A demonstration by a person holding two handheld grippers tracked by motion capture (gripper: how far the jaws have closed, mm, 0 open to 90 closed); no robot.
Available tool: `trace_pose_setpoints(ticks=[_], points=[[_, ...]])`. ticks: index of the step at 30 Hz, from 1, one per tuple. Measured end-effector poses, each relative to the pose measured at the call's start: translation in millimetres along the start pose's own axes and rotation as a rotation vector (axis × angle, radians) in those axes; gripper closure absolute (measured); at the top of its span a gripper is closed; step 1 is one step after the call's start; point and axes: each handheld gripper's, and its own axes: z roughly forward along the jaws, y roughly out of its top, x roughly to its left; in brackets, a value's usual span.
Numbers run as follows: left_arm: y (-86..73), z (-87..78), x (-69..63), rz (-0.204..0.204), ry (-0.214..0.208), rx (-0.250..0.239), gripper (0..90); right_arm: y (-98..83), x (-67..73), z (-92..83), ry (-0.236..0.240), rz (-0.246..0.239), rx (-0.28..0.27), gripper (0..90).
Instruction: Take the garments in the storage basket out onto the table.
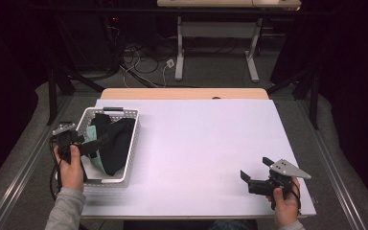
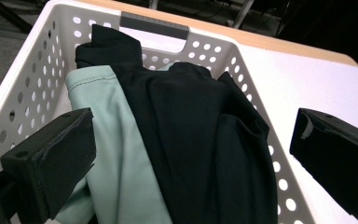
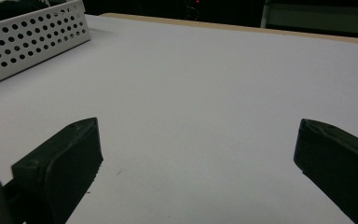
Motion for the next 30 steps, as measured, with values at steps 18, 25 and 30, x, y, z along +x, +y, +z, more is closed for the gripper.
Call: trace_pose_setpoints(ticks=[18, 25, 30], points=[[3.2, 29.8, 11.2, 0.047, 0.092, 0.096, 0.2, -1.4, -0.8, 2.3, 0.014, 0.021, 0.012, 1.1], [4.3, 38.8, 15.2, 0.029, 0.12, 0.112, 0.2, -1.9, -1.1, 2.7, 0.017, 0.021, 0.016, 1.1], [4.2, 42.7, 18.5, 0.037, 0.139, 0.128, 0.2, -2.7, -0.3, 4.7, 0.017, 0.022, 0.004, 1.1]])
